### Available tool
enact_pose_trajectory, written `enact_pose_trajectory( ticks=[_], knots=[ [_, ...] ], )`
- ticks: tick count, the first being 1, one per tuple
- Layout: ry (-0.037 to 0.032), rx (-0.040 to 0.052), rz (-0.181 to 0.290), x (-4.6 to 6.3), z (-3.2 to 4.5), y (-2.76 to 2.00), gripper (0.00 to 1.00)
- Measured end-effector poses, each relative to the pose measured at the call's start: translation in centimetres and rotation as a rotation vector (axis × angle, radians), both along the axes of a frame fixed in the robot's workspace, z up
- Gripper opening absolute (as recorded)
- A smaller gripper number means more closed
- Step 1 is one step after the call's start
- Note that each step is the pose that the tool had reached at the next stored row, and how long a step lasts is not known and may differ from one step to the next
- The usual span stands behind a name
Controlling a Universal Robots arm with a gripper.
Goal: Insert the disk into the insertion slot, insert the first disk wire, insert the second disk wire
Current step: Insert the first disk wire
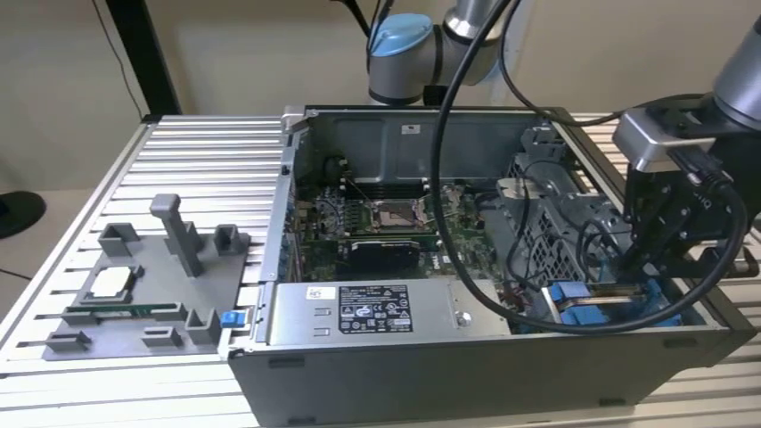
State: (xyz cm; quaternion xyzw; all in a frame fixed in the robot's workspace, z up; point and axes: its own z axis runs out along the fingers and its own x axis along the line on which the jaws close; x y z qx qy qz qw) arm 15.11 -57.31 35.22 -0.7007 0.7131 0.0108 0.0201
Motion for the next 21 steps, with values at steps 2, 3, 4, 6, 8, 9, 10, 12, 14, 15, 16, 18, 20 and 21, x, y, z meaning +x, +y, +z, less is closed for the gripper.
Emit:
enact_pose_trajectory(
  ticks=[2, 3, 4, 6, 8, 9, 10, 12, 14, 15, 16, 18, 20, 21],
  knots=[
    [-0.0044, 0.0001, 0.013, 0.0, -0.15, 0.1, 0.0],
    [-0.0065, 0.0001, 0.018, 0.0, -0.21, 0.15, 0.0],
    [-0.0079, 0.0002, 0.021, 0.0, -0.23, 0.14, 0.0],
    [-0.008, 0.0, 0.022, 0.0, -0.23, 0.14, 0.0],
    [-0.0081, 0.0001, 0.022, 0.0, -0.29, 0.15, 0.0],
    [-0.0081, 0.0001, 0.022, 0.0, -0.29, 0.15, 0.0],
    [-0.008, 0.0001, 0.022, 0.0, -0.29, 0.15, 0.0],
    [-0.008, 0.0002, 0.022, 0.0, -0.31, 0.16, 0.0],
    [-0.008, 0.0002, 0.022, 0.0, -0.36, 0.17, 0.0],
    [-0.0081, 0.0, 0.022, 0.0, -0.39, 0.18, 0.0],
    [-0.008, 0.0001, 0.022, 0.0, -0.44, 0.2, 0.0],
    [-0.008, 0.0001, 0.022, 0.0, -0.54, 0.23, 0.0],
    [-0.008, 0.0, 0.022, 0.02, -0.63, 0.23, 0.0],
    [-0.008, 0.0, 0.022, 0.06, -0.68, 0.22, 0.0]
  ],
)
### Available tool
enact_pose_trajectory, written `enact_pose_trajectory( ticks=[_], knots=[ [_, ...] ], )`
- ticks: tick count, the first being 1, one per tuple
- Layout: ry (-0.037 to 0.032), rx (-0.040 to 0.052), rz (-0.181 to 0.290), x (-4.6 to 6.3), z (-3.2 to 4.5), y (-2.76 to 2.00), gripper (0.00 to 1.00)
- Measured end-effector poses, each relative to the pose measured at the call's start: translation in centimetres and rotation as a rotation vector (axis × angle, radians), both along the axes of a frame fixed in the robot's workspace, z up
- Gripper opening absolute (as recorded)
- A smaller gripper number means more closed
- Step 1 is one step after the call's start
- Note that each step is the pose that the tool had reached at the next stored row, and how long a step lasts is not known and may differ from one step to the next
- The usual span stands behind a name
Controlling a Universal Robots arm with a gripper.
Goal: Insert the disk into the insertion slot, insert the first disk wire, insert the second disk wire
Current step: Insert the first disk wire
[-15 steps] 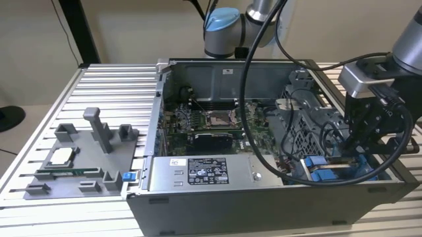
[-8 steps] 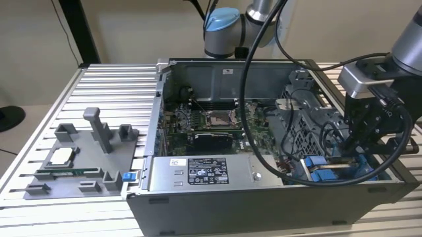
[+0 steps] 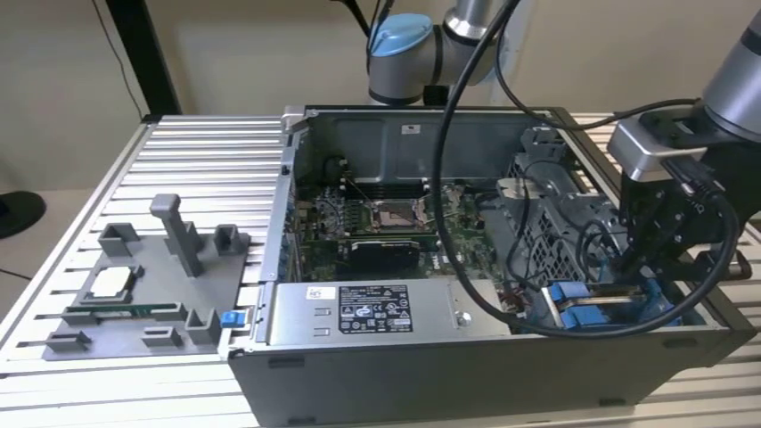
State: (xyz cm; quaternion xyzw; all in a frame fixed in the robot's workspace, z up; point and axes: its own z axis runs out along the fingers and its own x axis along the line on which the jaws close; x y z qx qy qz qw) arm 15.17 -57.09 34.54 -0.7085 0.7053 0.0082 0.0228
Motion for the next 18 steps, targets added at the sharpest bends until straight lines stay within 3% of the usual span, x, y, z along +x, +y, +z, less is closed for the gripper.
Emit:
enact_pose_trajectory(
  ticks=[7, 18],
  knots=[
    [0.0044, -0.0001, 0.002, 0.48, -0.17, 0.0, 0.0],
    [0.0047, 0.0, 0.002, 0.49, -0.46, 0.06, 0.0]
  ],
)
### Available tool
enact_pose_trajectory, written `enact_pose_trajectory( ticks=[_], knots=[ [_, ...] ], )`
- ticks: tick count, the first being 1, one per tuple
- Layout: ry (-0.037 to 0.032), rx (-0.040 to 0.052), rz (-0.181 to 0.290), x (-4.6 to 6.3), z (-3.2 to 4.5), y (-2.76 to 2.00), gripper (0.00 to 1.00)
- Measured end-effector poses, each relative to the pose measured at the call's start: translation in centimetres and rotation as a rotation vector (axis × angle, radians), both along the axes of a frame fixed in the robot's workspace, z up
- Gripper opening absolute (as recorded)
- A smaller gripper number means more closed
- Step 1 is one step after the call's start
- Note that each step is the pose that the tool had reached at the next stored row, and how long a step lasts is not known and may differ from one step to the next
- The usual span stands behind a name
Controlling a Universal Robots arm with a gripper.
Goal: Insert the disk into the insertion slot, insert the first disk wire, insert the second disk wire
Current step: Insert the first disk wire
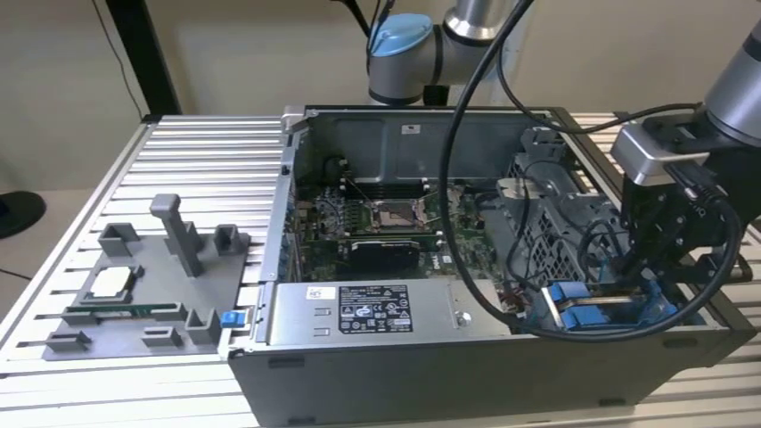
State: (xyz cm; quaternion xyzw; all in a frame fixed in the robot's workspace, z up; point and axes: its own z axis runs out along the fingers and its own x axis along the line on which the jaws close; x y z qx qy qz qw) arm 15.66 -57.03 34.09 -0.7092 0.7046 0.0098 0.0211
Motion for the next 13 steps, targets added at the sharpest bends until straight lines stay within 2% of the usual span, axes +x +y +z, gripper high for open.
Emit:
enact_pose_trajectory(
  ticks=[8, 13],
  knots=[
    [0.0, -0.0004, -0.002, 0.0, -0.6, 0.01, 0.0],
    [0.0, 0.0, -0.003, 0.0, -1.25, 0.01, 0.0]
  ],
)
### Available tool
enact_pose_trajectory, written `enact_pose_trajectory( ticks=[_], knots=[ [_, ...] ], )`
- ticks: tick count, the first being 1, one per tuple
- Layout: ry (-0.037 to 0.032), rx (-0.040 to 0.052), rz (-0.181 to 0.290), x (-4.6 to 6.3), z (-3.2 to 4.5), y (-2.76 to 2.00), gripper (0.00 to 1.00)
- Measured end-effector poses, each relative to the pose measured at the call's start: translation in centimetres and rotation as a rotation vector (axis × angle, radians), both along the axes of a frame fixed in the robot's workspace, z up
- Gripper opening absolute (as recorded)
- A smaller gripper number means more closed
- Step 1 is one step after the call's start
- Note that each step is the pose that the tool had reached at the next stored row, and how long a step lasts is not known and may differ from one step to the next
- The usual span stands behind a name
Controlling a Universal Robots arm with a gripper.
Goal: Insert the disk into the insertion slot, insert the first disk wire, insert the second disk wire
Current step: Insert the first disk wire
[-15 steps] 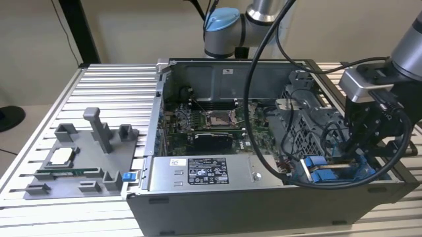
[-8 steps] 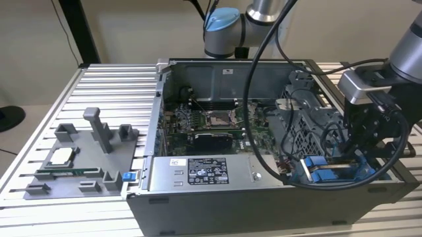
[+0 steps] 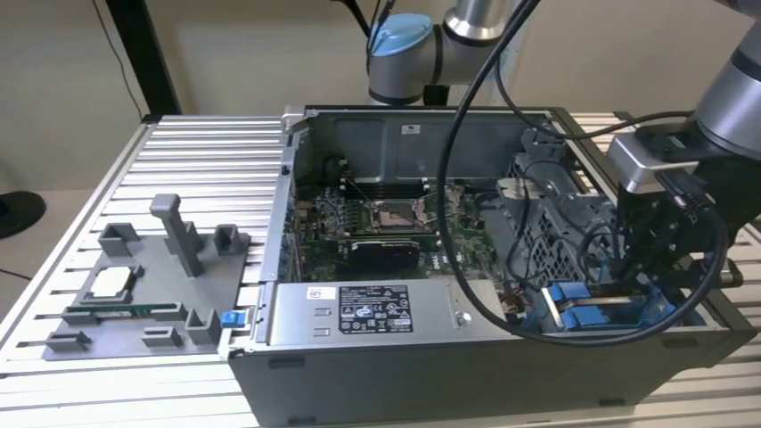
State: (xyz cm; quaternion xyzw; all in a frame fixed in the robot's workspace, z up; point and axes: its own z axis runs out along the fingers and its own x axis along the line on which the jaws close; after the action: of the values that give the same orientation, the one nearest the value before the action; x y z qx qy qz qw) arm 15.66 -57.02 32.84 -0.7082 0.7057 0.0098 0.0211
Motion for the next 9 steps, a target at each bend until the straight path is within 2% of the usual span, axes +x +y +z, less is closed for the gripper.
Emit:
enact_pose_trajectory(
  ticks=[9],
  knots=[
    [0.0001, -0.0001, 0.0, 0.0, -0.15, 0.0, 0.0]
  ],
)
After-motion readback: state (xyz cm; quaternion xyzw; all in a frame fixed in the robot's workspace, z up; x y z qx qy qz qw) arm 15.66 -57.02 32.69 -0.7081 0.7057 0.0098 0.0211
